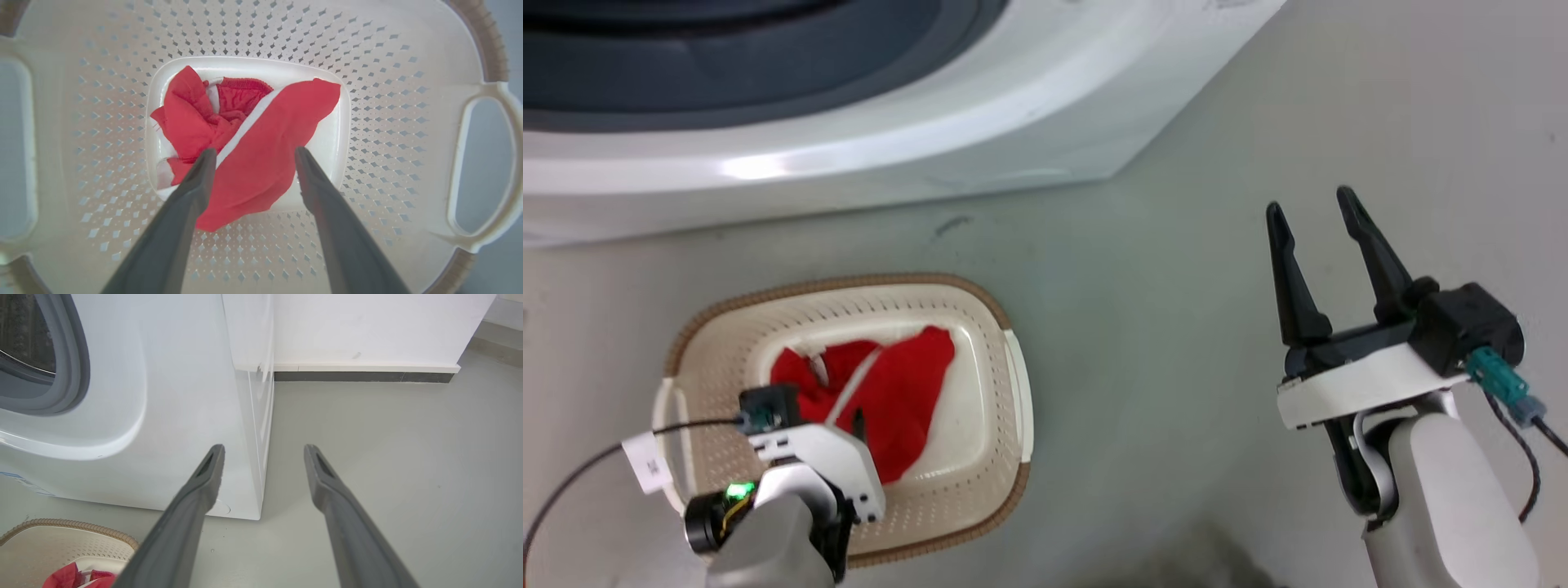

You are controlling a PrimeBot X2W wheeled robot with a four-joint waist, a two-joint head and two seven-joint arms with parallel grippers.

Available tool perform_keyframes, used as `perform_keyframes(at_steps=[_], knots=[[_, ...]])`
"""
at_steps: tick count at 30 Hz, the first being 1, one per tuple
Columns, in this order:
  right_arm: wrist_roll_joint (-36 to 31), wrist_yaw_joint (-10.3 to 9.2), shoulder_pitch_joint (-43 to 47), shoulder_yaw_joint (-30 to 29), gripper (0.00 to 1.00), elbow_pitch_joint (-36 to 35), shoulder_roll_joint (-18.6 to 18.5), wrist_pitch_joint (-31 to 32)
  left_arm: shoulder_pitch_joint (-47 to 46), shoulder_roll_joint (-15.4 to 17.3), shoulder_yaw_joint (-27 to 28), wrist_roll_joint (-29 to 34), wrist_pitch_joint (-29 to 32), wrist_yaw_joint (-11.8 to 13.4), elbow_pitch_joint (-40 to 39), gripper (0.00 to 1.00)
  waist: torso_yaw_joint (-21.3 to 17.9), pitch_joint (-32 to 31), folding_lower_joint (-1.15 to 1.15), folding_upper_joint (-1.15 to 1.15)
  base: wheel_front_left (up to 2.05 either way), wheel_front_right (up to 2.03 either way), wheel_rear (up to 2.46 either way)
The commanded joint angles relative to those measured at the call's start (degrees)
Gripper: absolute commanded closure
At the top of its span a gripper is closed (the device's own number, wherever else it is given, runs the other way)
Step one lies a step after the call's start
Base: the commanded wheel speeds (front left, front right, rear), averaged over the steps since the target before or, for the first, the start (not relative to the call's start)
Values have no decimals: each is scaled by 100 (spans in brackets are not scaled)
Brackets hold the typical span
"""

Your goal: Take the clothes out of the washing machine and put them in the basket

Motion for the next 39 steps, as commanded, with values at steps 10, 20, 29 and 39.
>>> perform_keyframes(at_steps=[10,20,29,39], knots=[[-349,-4,807,-398,0,218,2,20,932,-241,-128,140,-364,13,-541,0,512,-1969,-1,0,0,0,0],[-462,-4,1313,-662,0,-39,2,263,2057,-365,43,648,-358,284,-2729,0,718,-2712,-1,0,0,0,0],[-495,-4,1538,-801,0,-301,3,428,2563,-445,249,1063,-359,396,-4456,0,832,-2901,-1,0,0,0,0],[-485,-4,1497,-869,0,-517,3,510,2141,-409,279,1426,-360,266,-5095,0,896,-2719,-1,0,0,0,0]])
